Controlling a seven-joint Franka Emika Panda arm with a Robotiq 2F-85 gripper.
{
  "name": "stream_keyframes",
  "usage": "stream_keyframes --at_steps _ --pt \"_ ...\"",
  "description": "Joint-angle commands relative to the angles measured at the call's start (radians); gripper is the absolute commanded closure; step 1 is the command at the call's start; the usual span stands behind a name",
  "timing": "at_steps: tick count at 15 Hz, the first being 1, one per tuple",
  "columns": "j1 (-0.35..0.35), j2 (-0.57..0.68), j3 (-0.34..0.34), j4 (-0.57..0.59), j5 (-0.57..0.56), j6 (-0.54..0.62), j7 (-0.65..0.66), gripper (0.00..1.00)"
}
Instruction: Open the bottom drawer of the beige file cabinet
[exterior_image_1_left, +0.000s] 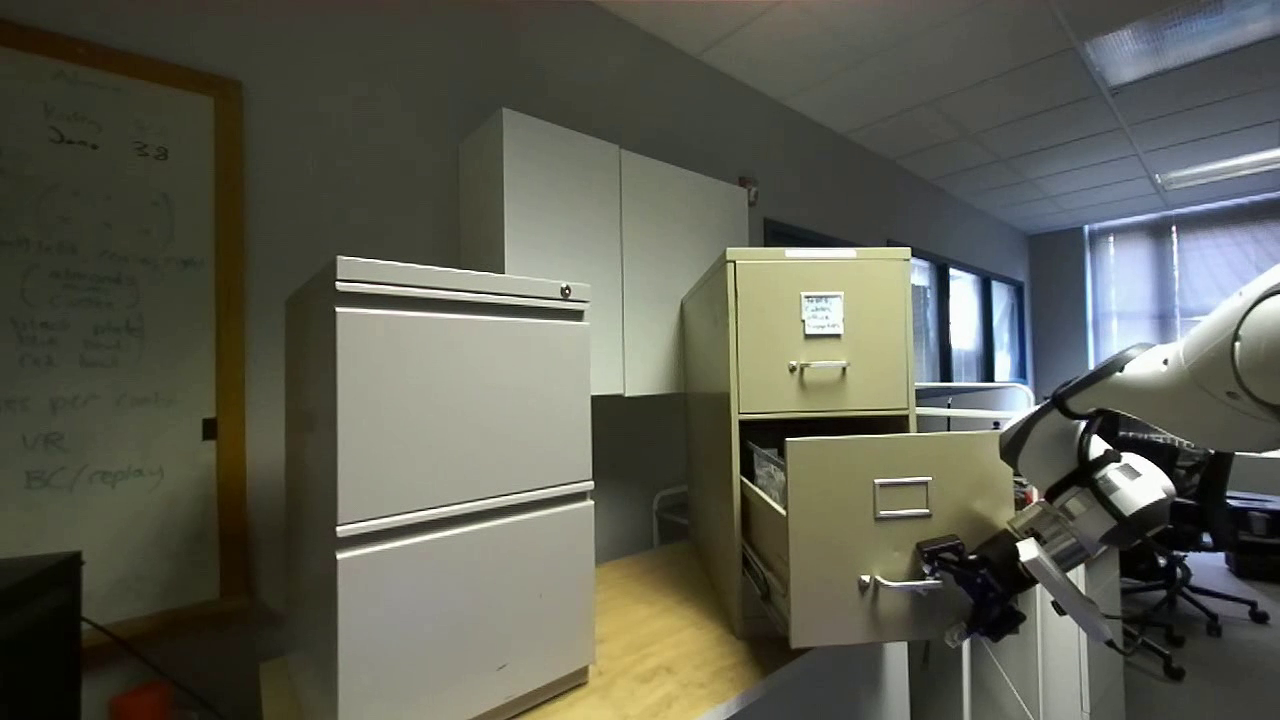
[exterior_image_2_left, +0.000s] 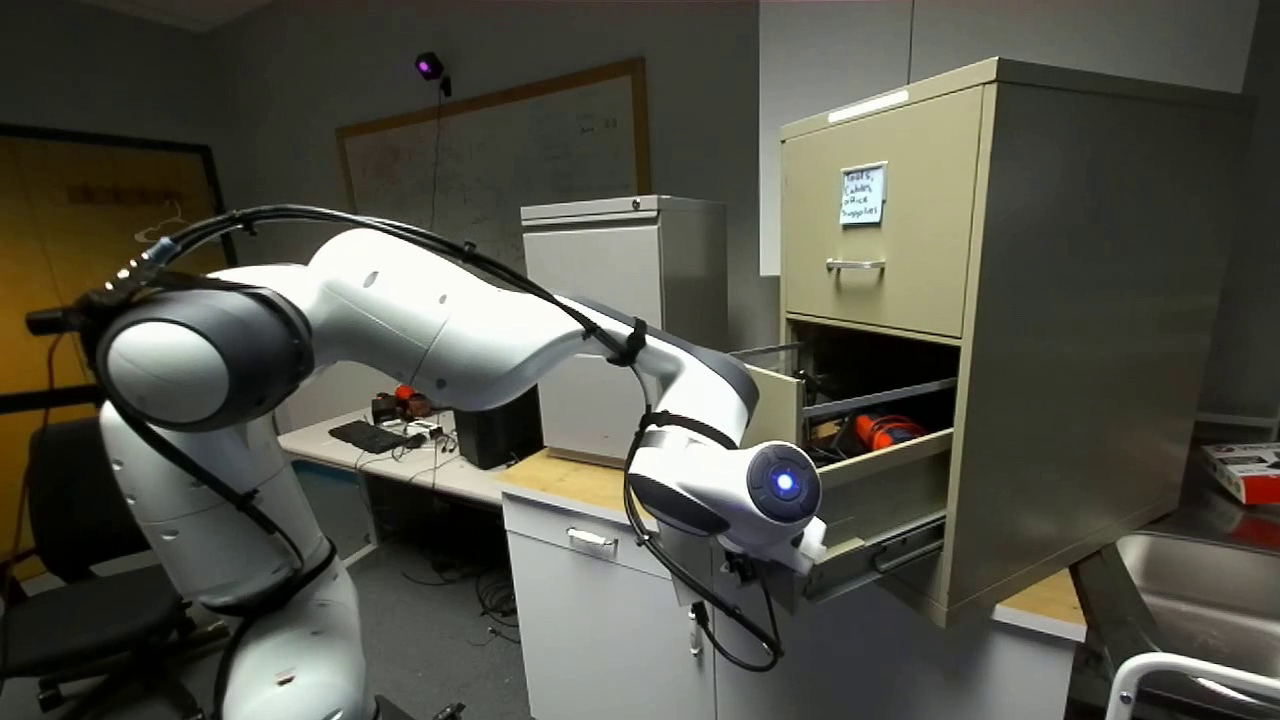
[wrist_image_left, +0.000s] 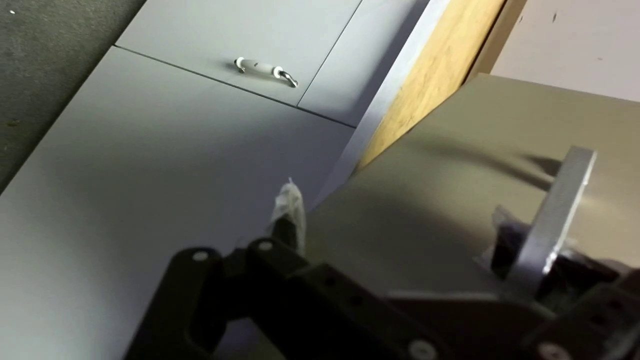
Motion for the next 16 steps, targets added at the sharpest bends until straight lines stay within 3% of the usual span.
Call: stream_keyframes --at_steps 1,9,16 --pt "0.011 -0.144 -0.005 -0.084 -0.029 0.073 -0.083 0.0" --pt "0.024 -0.307 0.0 -0.179 -0.09 0.169 -0.004 0.0" --pt "0.06 -0.354 0.03 -0.192 -0.126 0.354 0.085 0.0"
